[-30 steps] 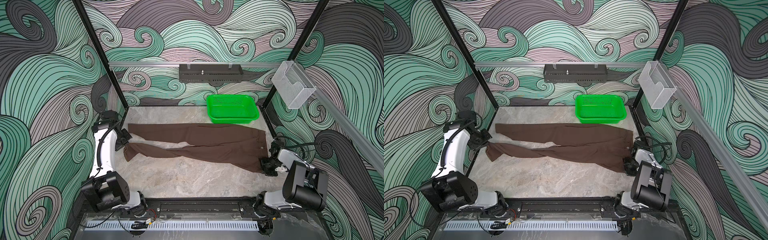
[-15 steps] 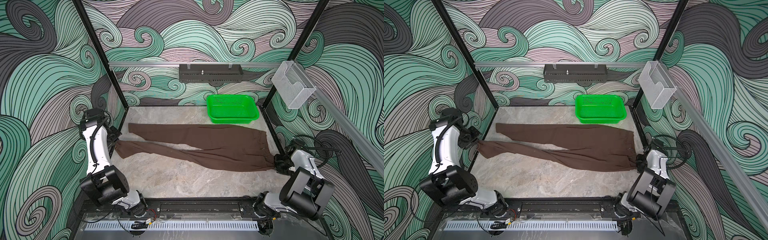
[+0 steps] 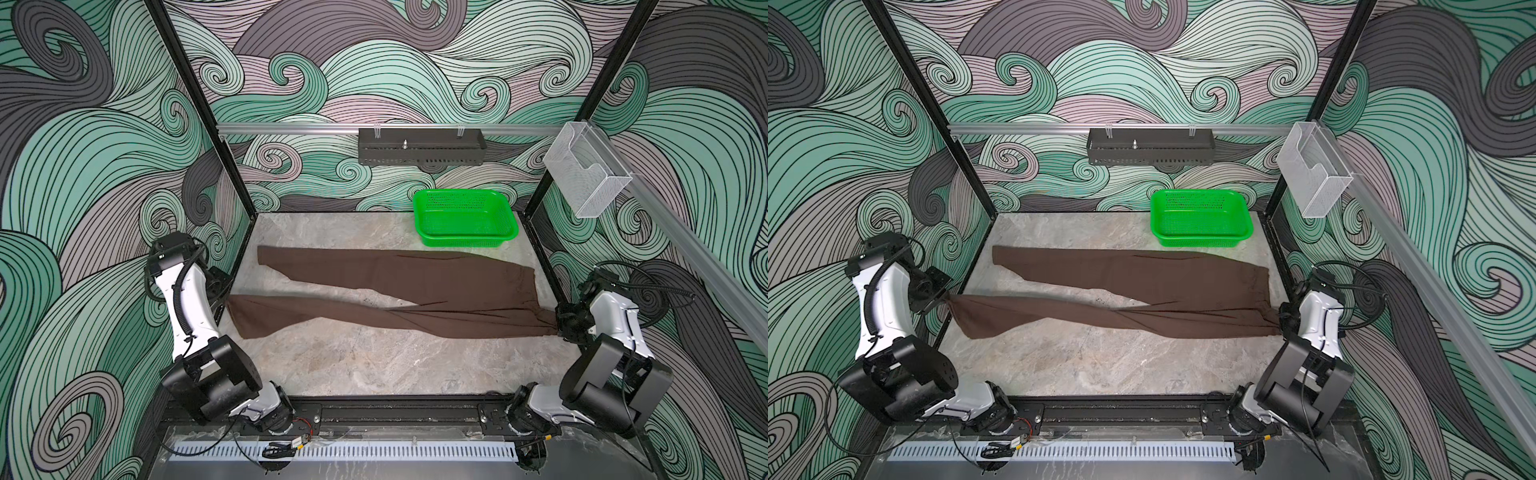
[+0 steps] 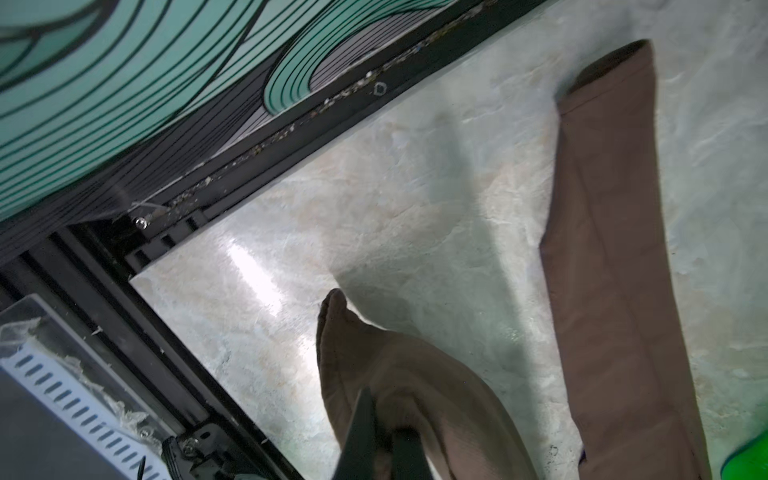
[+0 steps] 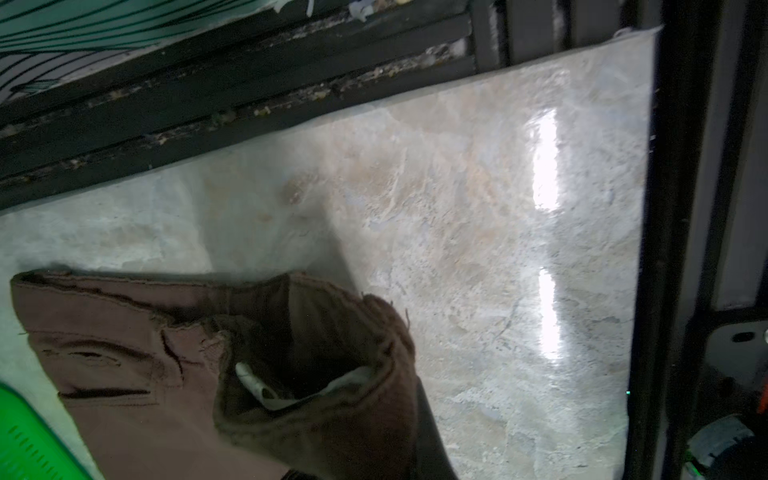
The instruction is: Fold and stack the trousers
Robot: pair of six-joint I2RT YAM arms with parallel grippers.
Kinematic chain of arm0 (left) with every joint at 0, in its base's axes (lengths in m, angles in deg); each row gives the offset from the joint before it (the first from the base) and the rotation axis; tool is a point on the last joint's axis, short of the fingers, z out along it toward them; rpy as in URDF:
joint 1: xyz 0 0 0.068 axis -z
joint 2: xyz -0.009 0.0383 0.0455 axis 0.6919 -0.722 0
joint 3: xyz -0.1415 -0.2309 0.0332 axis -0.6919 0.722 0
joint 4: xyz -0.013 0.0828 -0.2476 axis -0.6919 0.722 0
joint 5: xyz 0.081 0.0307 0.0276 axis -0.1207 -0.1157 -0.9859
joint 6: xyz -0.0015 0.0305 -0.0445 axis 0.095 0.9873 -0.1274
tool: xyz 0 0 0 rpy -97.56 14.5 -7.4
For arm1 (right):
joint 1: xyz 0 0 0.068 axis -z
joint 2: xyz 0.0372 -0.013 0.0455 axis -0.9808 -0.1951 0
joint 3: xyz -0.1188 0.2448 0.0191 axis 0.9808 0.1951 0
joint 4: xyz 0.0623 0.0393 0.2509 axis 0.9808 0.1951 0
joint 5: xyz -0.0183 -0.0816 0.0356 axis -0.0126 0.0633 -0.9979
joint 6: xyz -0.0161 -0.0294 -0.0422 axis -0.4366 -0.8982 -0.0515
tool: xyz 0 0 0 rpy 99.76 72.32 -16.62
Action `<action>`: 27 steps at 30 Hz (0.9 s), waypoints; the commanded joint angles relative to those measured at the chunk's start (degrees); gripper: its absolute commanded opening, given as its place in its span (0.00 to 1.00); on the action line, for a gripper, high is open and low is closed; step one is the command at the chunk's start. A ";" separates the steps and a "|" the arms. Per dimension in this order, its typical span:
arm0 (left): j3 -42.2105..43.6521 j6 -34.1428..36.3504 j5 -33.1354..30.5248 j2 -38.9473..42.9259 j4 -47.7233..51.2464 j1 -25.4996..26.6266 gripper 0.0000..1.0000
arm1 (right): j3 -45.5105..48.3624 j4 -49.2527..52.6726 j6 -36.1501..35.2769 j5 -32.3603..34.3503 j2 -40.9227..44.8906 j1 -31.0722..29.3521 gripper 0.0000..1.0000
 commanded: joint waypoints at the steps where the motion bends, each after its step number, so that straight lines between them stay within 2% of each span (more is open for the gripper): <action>1: -1.33 -1.27 -3.87 2.59 -2.54 -1.60 0.00 | -2.59 1.34 -1.58 7.33 0.59 1.02 0.00; 7: -8.46 -1.66 0.60 -0.32 2.08 -2.11 0.00 | -9.64 3.51 0.16 4.25 -1.86 -1.83 0.00; 12: -4.96 -1.52 5.66 -0.41 -1.74 -2.05 0.00 | -13.96 3.58 1.95 5.69 -6.58 -8.17 0.03; 21: -8.38 -2.13 6.82 -4.97 -1.85 -2.03 0.00 | -27.03 5.92 4.88 9.97 -19.51 -15.78 0.00; 24: -9.76 -2.24 6.92 -5.47 -1.81 -1.98 0.00 | -28.90 6.76 4.70 10.55 -19.86 -16.42 0.00; 27: -9.62 -2.08 6.74 -5.29 -2.06 -2.10 0.00 | -26.91 6.74 4.25 11.10 -17.82 -16.46 0.00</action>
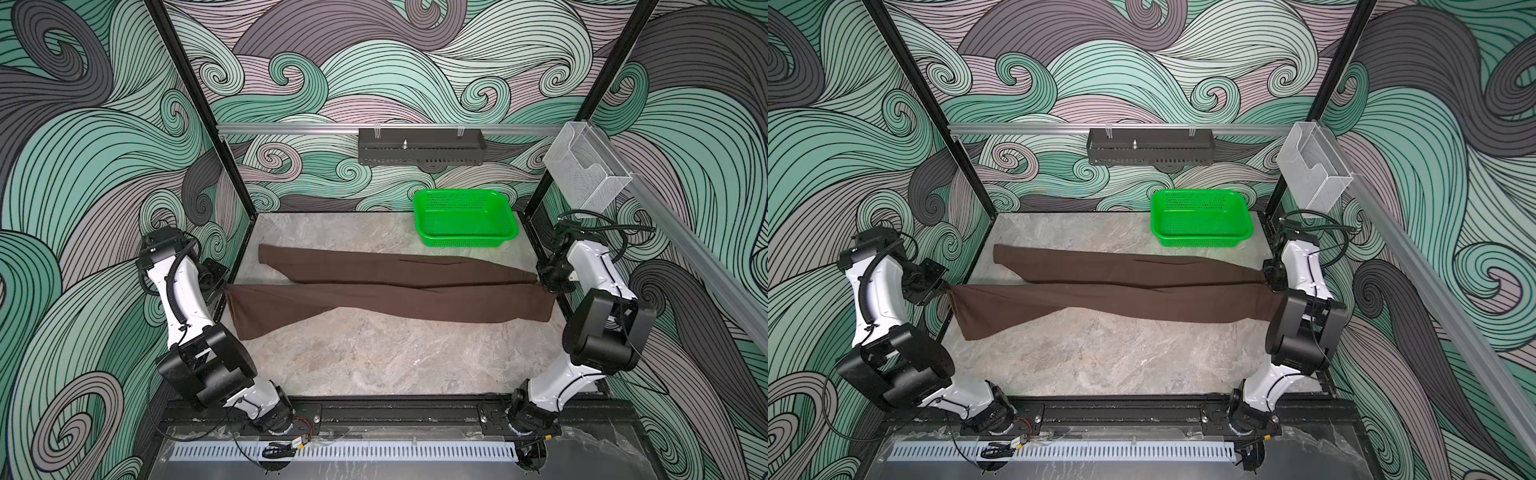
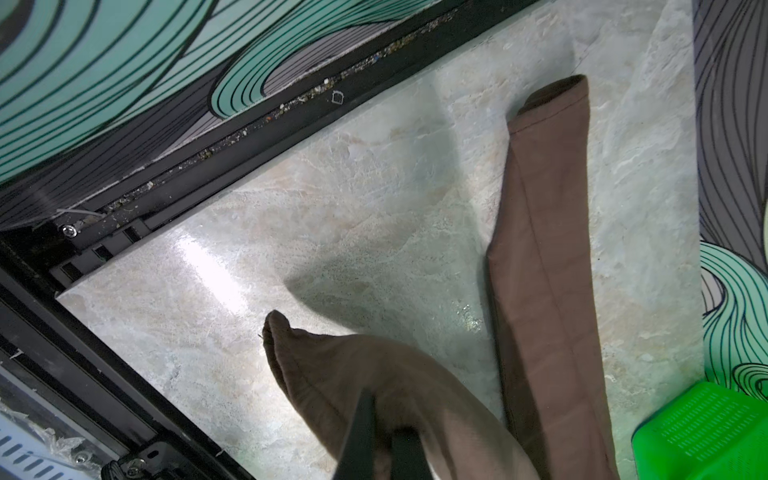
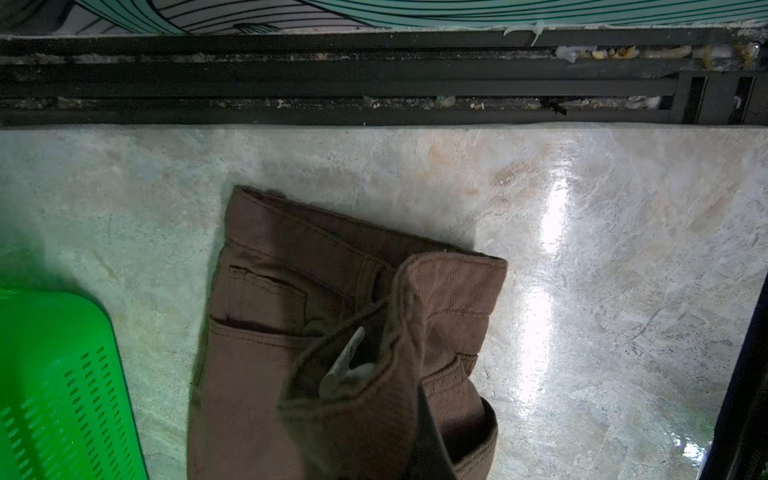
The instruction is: Fold and stack the trousers
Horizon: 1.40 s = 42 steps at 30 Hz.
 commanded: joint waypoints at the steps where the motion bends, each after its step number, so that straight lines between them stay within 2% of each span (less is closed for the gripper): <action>1: -1.89 -0.94 -1.21 0.67 -1.45 -0.87 0.00 | 1.53 1.40 0.44 4.79 3.19 0.36 0.00; 6: -0.29 -1.14 -4.94 3.41 -0.36 -1.31 0.00 | 12.01 -0.68 -1.47 4.47 11.83 1.43 0.00; 11: 10.04 -1.13 -7.76 12.51 -6.21 -2.30 0.00 | 26.04 -4.51 -4.59 3.55 22.60 6.56 0.00; 17: 21.22 -3.65 -11.31 20.61 -11.78 -2.64 0.03 | 36.23 -7.18 -8.29 3.73 27.26 10.62 0.00; 19: 23.64 -4.24 -12.31 22.39 -12.34 -3.28 0.10 | 38.98 -8.04 -8.44 4.16 28.14 10.68 0.00; 21: 25.01 -4.66 -12.44 23.81 -12.63 -4.17 0.27 | 40.62 -8.44 -8.44 4.06 28.54 10.98 0.00; 24: 25.20 -5.40 -12.77 25.16 -11.81 -4.98 0.46 | 41.45 -8.50 -8.49 4.07 28.84 11.52 0.02; 26: 24.21 -6.12 -13.15 25.44 -10.60 -5.37 0.60 | 41.65 -8.50 -8.55 4.04 29.34 11.94 0.10; 28: 22.67 -6.61 -13.39 25.24 -8.96 -5.46 0.66 | 41.58 -8.50 -8.75 4.14 29.88 12.27 0.23; 32: 19.57 -7.40 -12.80 24.55 -6.34 -5.46 0.69 | 41.10 -7.60 -8.90 3.76 30.43 12.53 0.51; 36: 20.77 -7.08 -7.26 23.25 -6.76 -5.46 0.69 | 39.11 -6.33 -8.84 0.46 31.80 12.27 0.61; 39: 24.80 -6.35 -1.81 21.89 -9.82 -5.46 0.69 | 37.11 -5.66 -7.63 -0.48 32.88 9.23 0.63; 42: 26.15 -6.71 0.94 18.29 -9.74 -5.44 0.71 | 35.29 -5.61 -5.78 -0.44 32.38 5.14 0.64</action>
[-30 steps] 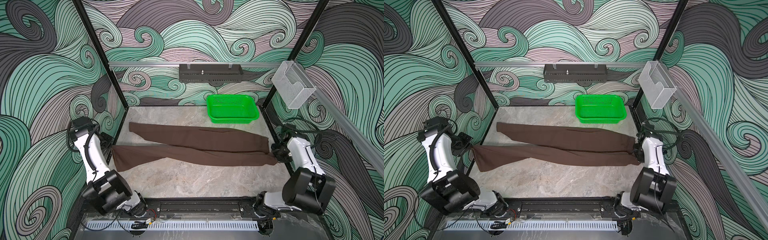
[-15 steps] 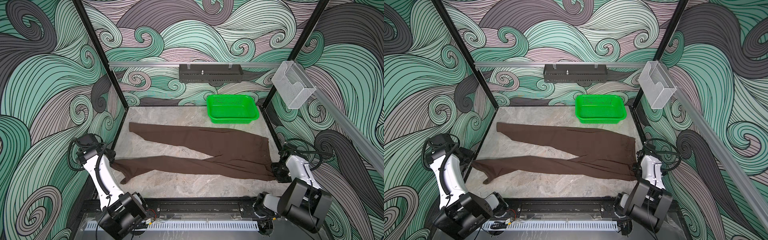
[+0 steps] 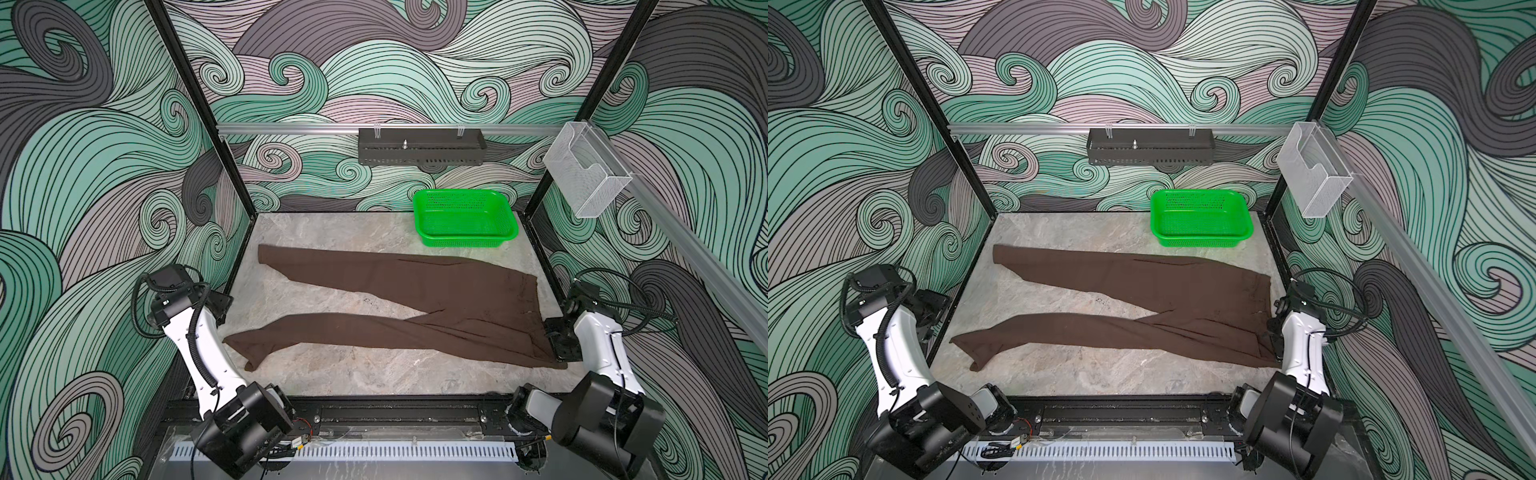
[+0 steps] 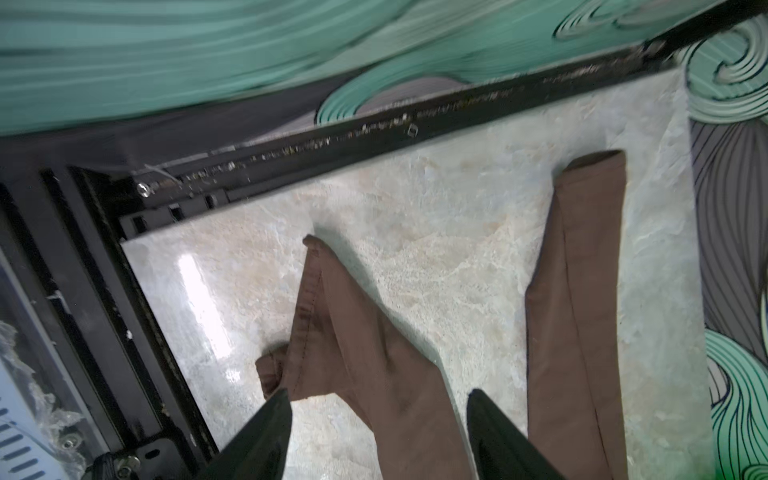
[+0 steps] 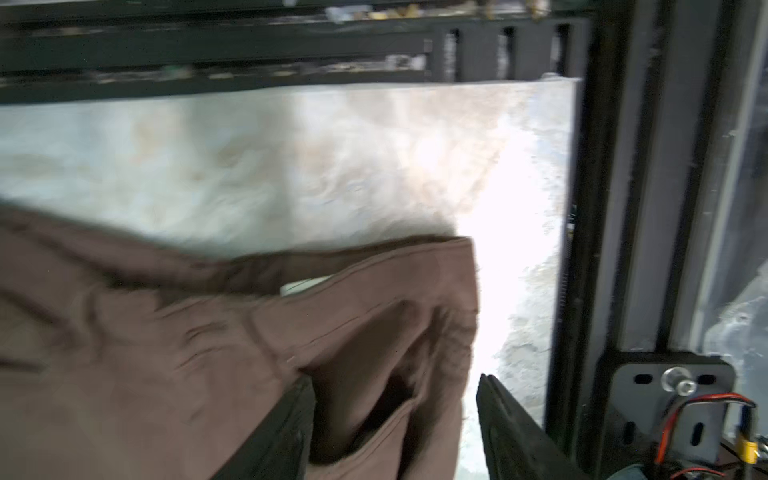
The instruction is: Fold and stack the trousers
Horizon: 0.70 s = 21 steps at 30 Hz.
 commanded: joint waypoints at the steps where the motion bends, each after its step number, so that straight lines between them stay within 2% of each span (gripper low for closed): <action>1: 0.48 -0.47 5.10 -4.45 1.31 -0.35 0.72 | -2.38 1.36 2.79 -0.74 -0.65 -4.18 0.64; 6: -0.35 0.67 4.72 -13.00 5.20 0.13 0.74 | -2.38 -0.65 5.32 -1.54 -4.35 -9.79 0.64; 11: 3.64 0.71 4.12 -13.98 2.32 1.48 0.77 | -1.57 -3.59 5.45 -1.99 -7.16 -13.45 0.64; 16: 6.21 -0.43 3.31 -15.80 -0.17 3.31 0.80 | -2.85 -6.79 0.24 -4.99 -8.54 -19.16 0.63; 21: 8.99 -1.50 2.21 -19.63 -3.43 4.81 0.83 | -3.33 -7.39 -2.32 -3.83 -8.26 -23.81 0.63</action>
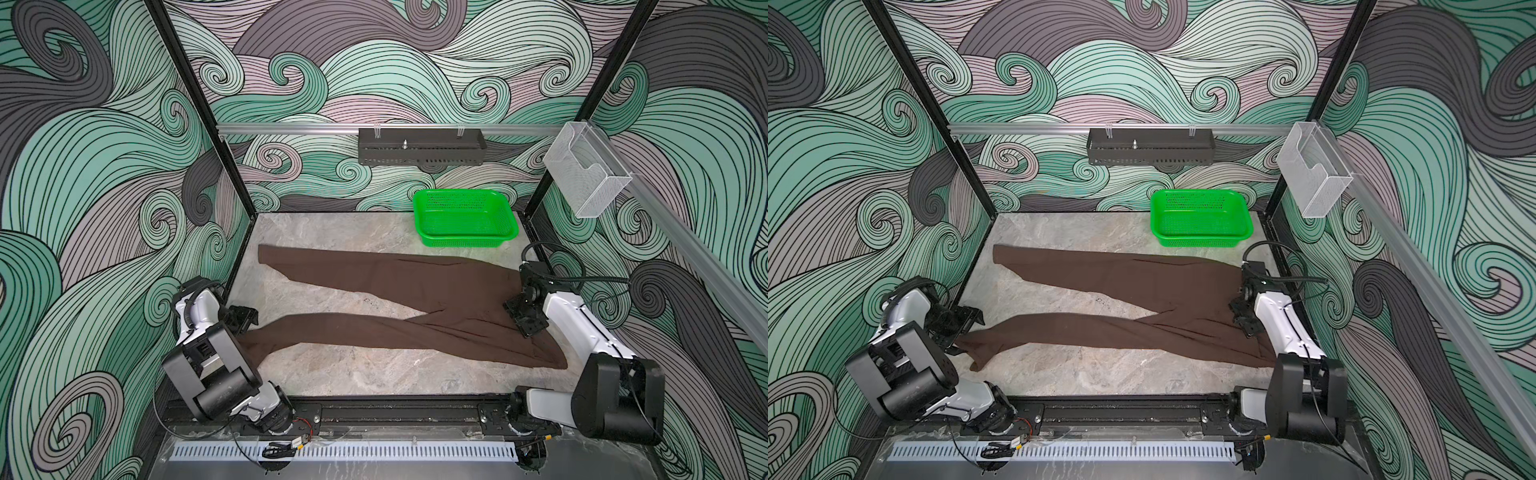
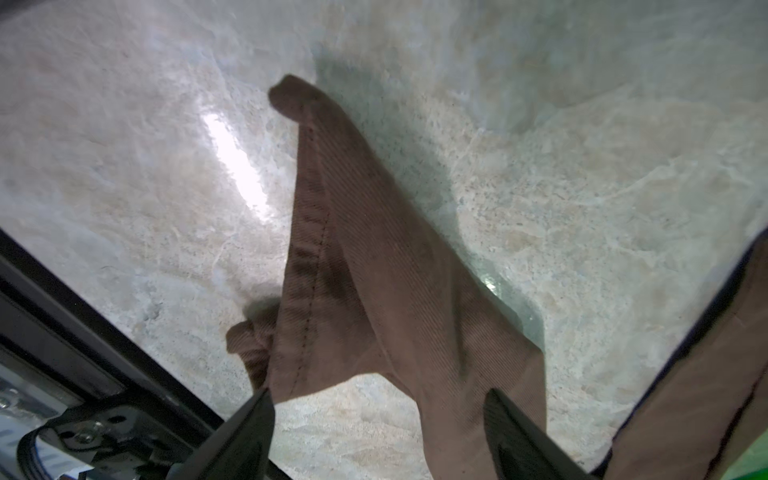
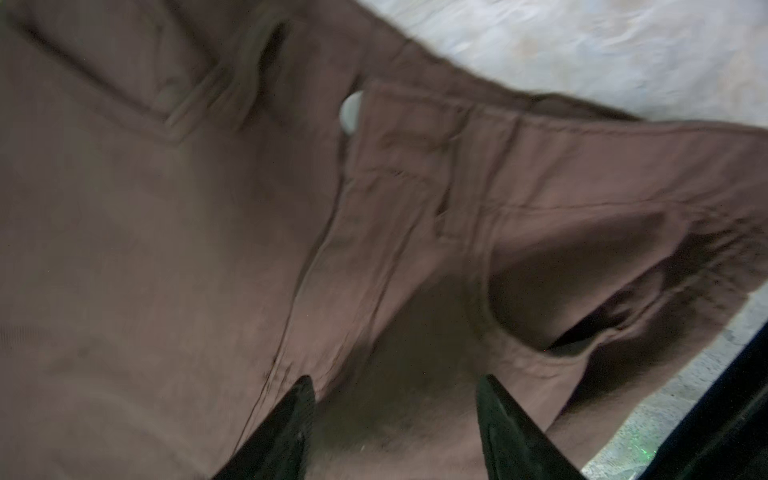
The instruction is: Fold and stack the trousers
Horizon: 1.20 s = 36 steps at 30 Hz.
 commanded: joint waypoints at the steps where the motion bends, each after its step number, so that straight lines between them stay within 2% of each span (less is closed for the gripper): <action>1: 1.28 -1.74 -1.77 -1.68 -2.52 1.31 0.83 | -1.11 -0.57 -2.46 0.42 0.01 -1.22 0.63; 6: 2.19 -3.57 -4.07 -3.45 -5.85 4.49 0.83 | -0.87 -0.97 -2.80 0.11 -0.82 -1.23 0.63; 12: 3.53 -5.08 -4.82 -5.20 -8.31 5.68 0.70 | -1.03 -1.02 -3.10 -0.06 -0.33 -1.22 0.63; 14: 3.72 -5.42 -5.11 -4.77 -9.11 5.89 0.60 | -1.12 -1.02 -3.08 -0.21 -0.04 -1.22 0.63; 15: 3.57 -5.50 -5.18 -4.61 -9.45 6.02 0.51 | -1.14 -1.07 -3.20 -0.23 0.09 -1.22 0.63; 19: 1.39 -5.36 -3.13 -4.80 -9.49 6.88 0.00 | -1.30 -1.03 -3.38 -0.25 0.84 -1.22 0.63; 24: -7.16 -4.87 0.17 -1.68 -8.21 11.35 0.00 | -1.70 -0.97 -3.63 -0.43 2.00 -1.22 0.63; 27: -18.04 -3.53 1.32 0.04 -6.54 15.11 0.00 | -2.25 -0.78 -3.96 -0.34 2.78 -1.18 0.63; 31: -32.02 0.48 7.00 0.48 -4.75 16.85 0.00 | -3.31 -0.17 -4.40 -0.14 3.70 -1.05 0.63; 33: -33.55 3.74 10.13 2.49 -5.83 16.77 0.00 | -3.40 -0.05 -4.43 0.03 4.14 -1.12 0.63; 36: -27.13 7.16 10.48 8.99 -9.17 16.73 0.00 | -2.78 -0.09 -3.97 0.41 4.30 -0.95 0.63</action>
